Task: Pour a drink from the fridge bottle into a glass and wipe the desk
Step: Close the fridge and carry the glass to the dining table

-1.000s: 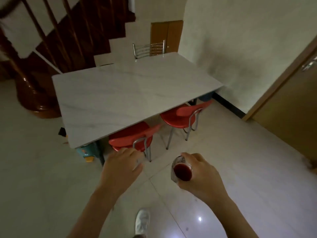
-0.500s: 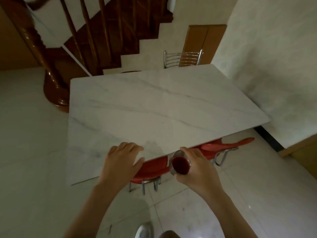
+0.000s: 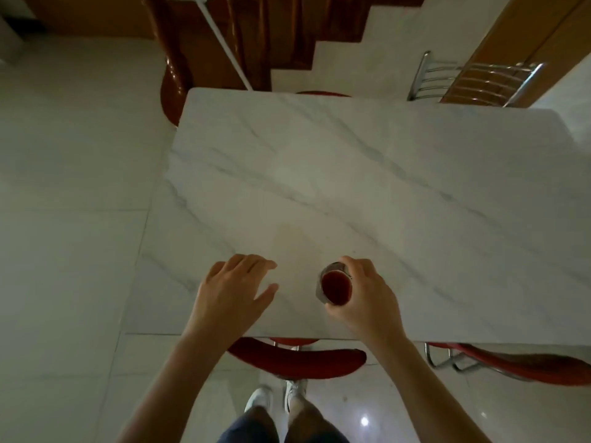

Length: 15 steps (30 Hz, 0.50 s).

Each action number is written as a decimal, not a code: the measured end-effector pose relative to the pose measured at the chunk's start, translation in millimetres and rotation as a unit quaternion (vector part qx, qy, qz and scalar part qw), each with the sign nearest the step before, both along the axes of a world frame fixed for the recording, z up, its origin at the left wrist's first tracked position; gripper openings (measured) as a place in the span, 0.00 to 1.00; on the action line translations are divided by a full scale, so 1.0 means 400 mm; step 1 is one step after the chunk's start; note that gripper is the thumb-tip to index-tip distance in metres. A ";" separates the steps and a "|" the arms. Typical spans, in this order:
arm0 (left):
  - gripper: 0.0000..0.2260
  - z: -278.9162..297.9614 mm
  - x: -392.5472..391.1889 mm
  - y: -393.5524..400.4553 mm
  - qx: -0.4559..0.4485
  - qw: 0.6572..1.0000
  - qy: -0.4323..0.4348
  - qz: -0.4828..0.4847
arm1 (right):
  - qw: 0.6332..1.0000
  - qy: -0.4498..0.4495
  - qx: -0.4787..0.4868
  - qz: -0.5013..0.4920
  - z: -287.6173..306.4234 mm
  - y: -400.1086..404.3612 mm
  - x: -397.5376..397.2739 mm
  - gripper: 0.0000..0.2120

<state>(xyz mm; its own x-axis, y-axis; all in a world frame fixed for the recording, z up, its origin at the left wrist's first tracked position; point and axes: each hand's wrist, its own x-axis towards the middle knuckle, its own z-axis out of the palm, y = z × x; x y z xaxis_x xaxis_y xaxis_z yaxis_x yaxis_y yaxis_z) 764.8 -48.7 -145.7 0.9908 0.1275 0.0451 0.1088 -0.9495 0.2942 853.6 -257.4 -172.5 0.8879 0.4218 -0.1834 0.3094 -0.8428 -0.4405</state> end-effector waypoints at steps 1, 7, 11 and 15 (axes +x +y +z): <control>0.15 -0.011 0.008 0.004 -0.002 1.000 0.011 0.007 | 1.000 0.006 -0.001 0.007 -0.018 0.005 0.019 0.34; 0.11 -0.045 0.028 0.023 -0.005 0.997 0.053 0.049 | 0.999 0.038 -0.016 0.034 -0.090 0.025 0.087 0.35; 0.12 -0.052 0.042 0.032 -0.002 0.996 0.066 0.067 | 0.999 0.038 -0.017 0.033 -0.113 0.039 0.102 0.36; 0.12 -0.053 0.055 0.040 -0.002 0.996 0.054 0.071 | 0.999 0.032 -0.017 0.037 -0.127 0.050 0.114 0.36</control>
<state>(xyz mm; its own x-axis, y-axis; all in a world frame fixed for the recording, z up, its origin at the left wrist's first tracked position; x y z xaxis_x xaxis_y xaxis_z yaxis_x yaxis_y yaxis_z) 786.8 -32.8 -167.1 0.9620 0.2657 -0.0622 0.2724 -0.9212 0.2779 899.2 -237.3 -223.4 0.8403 0.4792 -0.2536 0.3441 -0.8329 -0.4335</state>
